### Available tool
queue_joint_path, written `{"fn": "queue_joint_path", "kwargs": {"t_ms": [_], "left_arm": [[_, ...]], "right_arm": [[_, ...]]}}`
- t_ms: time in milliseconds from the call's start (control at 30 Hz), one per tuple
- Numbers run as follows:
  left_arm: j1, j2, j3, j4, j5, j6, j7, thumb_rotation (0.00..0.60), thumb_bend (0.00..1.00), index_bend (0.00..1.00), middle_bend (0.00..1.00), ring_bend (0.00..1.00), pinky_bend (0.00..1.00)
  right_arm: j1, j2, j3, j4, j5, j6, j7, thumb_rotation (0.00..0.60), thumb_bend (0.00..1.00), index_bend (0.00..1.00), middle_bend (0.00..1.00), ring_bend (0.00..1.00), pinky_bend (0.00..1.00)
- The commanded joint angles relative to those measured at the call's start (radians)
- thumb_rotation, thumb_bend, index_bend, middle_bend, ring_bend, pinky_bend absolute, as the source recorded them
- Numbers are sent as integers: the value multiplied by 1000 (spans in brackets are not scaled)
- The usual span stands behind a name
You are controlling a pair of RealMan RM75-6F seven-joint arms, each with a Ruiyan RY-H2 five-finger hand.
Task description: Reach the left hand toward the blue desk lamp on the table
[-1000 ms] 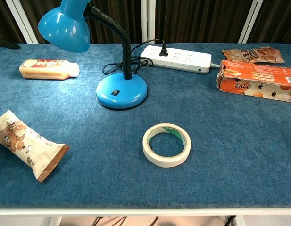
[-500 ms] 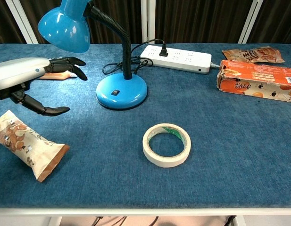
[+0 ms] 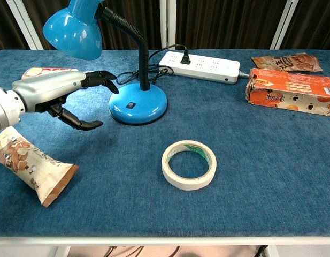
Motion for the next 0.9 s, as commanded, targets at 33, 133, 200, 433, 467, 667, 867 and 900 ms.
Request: {"fn": "queue_joint_path", "kwargs": {"t_ms": [33, 133, 200, 433, 467, 667, 867, 900], "left_arm": [[-14, -13, -1, 20, -10, -15, -10, 468, 294, 187, 0, 0, 0], [-27, -30, -2, 46, -16, -22, -15, 468, 295, 187, 0, 0, 0], [-33, -41, -3, 60, -20, -25, -18, 467, 295, 187, 0, 0, 0], [-48, -71, 1, 98, -34, -30, -19, 469, 295, 186, 0, 0, 0], [-50, -74, 1, 102, -38, -31, -18, 470, 295, 187, 0, 0, 0], [-58, -88, 6, 121, -49, -34, -10, 465, 296, 187, 0, 0, 0], [-61, -93, 15, 122, -49, -31, -9, 466, 298, 187, 0, 0, 0], [-61, -93, 16, 122, -48, -28, -8, 468, 298, 187, 0, 0, 0]], "right_arm": [[0, -2, 1, 2, 3, -2, 1, 600, 211, 0, 0, 0, 0], [0, -2, 2, 6, 8, -6, 2, 600, 211, 0, 0, 0, 0], [-1, -2, 3, 8, 11, -6, 3, 600, 211, 0, 0, 0, 0], [-5, 1, 7, 15, 19, -5, 13, 600, 210, 0, 0, 0, 0], [-6, 1, 7, 18, 20, -5, 15, 600, 211, 0, 0, 0, 0], [-8, -2, 7, 30, 24, -9, 28, 600, 212, 0, 0, 0, 0], [-14, -3, 7, 43, 26, -5, 42, 600, 211, 0, 0, 0, 0], [-14, -4, 8, 44, 27, -5, 43, 600, 211, 0, 0, 0, 0]]}}
